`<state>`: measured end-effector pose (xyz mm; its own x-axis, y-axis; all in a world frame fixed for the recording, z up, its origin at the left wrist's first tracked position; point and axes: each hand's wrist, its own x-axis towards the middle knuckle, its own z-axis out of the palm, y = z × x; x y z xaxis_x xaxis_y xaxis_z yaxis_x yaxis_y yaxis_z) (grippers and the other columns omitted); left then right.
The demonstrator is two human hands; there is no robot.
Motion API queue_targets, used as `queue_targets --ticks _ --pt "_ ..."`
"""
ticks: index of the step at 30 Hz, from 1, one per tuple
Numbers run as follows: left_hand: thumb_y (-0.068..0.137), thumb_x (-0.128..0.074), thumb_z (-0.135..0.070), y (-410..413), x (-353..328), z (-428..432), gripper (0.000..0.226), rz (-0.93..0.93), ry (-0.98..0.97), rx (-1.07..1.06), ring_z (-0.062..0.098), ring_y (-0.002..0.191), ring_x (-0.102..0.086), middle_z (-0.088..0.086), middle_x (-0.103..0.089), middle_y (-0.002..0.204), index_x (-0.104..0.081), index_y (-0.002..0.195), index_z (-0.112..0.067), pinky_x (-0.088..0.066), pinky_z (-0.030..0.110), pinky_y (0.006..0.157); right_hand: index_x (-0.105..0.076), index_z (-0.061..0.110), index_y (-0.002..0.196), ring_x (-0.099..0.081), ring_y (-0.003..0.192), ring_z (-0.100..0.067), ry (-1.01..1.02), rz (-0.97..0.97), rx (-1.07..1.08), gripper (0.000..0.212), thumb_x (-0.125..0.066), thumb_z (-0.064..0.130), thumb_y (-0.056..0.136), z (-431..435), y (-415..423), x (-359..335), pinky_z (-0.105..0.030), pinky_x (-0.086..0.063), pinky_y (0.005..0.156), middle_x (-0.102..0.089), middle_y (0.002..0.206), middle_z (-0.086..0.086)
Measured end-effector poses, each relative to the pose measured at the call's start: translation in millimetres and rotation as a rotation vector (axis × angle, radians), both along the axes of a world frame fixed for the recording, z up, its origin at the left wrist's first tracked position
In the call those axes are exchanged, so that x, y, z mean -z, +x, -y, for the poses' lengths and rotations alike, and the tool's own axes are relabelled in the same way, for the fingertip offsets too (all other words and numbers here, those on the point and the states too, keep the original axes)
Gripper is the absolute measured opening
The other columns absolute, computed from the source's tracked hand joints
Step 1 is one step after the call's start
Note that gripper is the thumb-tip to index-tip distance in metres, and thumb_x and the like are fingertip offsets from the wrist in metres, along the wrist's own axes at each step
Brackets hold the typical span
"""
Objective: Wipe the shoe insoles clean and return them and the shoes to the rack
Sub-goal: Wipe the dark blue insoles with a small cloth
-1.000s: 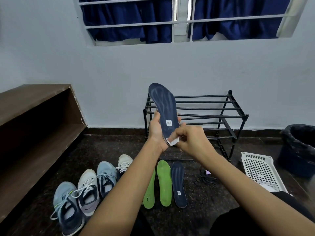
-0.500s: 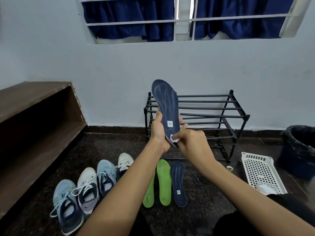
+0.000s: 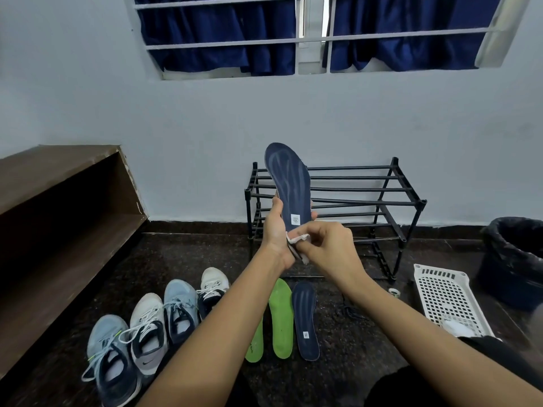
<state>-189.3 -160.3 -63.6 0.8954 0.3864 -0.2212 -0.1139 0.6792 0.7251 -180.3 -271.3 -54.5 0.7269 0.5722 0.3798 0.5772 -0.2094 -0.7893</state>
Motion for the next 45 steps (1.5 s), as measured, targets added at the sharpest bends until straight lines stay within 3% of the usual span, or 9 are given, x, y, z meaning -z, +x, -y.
queue_targets --ticks 3,7,12,15,24,31,36,40,45 --pt "0.100 -0.033 -0.056 -0.4 -3.9 -2.3 0.059 0.039 -0.043 0.002 0.021 0.068 -0.060 0.010 -0.064 0.074 -0.065 0.093 -0.007 -0.054 0.028 0.057 -0.076 0.019 0.085 -0.053 0.050 0.002 -0.115 0.049 -0.051 0.015 -0.069 0.007 0.081 2.6 4.2 -3.3 -0.005 -0.036 0.052 -0.061 0.064 0.009" --pt "0.100 -0.032 -0.055 2.0 -4.2 -2.0 0.058 0.056 -0.049 -0.026 0.021 0.071 -0.059 0.010 -0.060 0.079 -0.063 0.095 -0.007 -0.056 0.031 0.059 -0.076 0.024 0.086 -0.056 0.073 -0.009 -0.262 0.198 -0.017 0.015 -0.068 0.012 0.080 2.4 7.7 -0.5 -0.010 -0.034 0.061 -0.066 0.085 0.000" --pt "0.098 -0.033 -0.059 0.5 -0.5 5.5 0.064 -0.005 -0.021 -0.024 0.018 0.066 -0.063 0.008 -0.067 0.075 -0.067 0.090 -0.006 -0.054 0.029 0.062 -0.076 0.020 0.081 -0.058 0.054 0.004 0.013 0.018 0.002 0.020 -0.067 0.002 0.077 1.1 3.7 0.4 -0.005 -0.039 0.055 -0.059 0.048 0.018" --pt "0.098 -0.035 -0.060 0.4 2.7 4.6 0.065 -0.022 -0.029 -0.013 0.019 0.065 -0.066 0.010 -0.069 0.075 -0.068 0.087 -0.005 -0.052 0.033 0.069 -0.076 0.019 0.081 -0.057 0.054 0.008 0.051 -0.046 0.003 0.020 -0.067 0.001 0.077 -1.6 3.4 1.1 -0.005 -0.040 0.055 -0.059 0.050 0.024" --pt "0.101 -0.031 -0.054 3.8 2.5 -6.6 0.057 0.077 -0.074 -0.059 0.020 0.072 -0.059 0.009 -0.062 0.084 -0.060 0.105 -0.006 -0.057 0.031 0.056 -0.077 0.022 0.083 -0.055 0.062 -0.004 -0.217 0.078 -0.074 0.014 -0.075 0.010 0.074 2.2 13.0 -0.3 -0.008 -0.041 0.059 -0.067 0.080 -0.002" --pt "0.100 -0.031 -0.058 1.6 9.4 -1.0 0.063 -0.022 -0.006 -0.080 0.019 0.065 -0.066 0.007 -0.070 0.071 -0.067 0.093 -0.007 -0.054 0.031 0.061 -0.076 0.024 0.082 -0.056 0.055 0.000 0.014 0.034 0.009 0.021 -0.069 0.005 0.077 -7.2 6.0 11.9 -0.007 -0.038 0.057 -0.058 0.051 0.018" --pt "0.100 -0.033 -0.055 2.6 5.9 -8.8 0.058 0.005 -0.047 -0.056 0.022 0.064 -0.062 0.011 -0.065 0.072 -0.064 0.096 -0.005 -0.054 0.031 0.059 -0.076 0.020 0.083 -0.058 0.058 -0.001 -0.120 -0.031 -0.061 0.018 -0.072 0.004 0.075 -1.6 9.3 3.9 -0.007 -0.040 0.056 -0.065 0.066 0.008" --pt "0.099 -0.036 -0.056 3.9 1.5 -9.5 0.058 0.028 -0.071 -0.076 0.025 0.074 -0.061 0.012 -0.062 0.081 -0.061 0.106 -0.004 -0.054 0.042 0.080 -0.077 0.024 0.080 -0.054 0.057 0.002 -0.189 -0.014 -0.080 0.022 -0.075 0.003 0.071 3.6 12.6 5.4 -0.007 -0.040 0.057 -0.066 0.065 0.008" --pt "0.099 -0.030 -0.058 3.2 6.4 0.6 0.064 -0.011 -0.016 -0.068 0.019 0.059 -0.065 0.009 -0.066 0.071 -0.065 0.096 -0.005 -0.054 0.032 0.063 -0.076 0.023 0.082 -0.059 0.061 0.002 -0.017 -0.018 0.000 0.021 -0.071 0.003 0.075 -2.1 10.1 10.7 -0.006 -0.042 0.059 -0.068 0.067 0.008"
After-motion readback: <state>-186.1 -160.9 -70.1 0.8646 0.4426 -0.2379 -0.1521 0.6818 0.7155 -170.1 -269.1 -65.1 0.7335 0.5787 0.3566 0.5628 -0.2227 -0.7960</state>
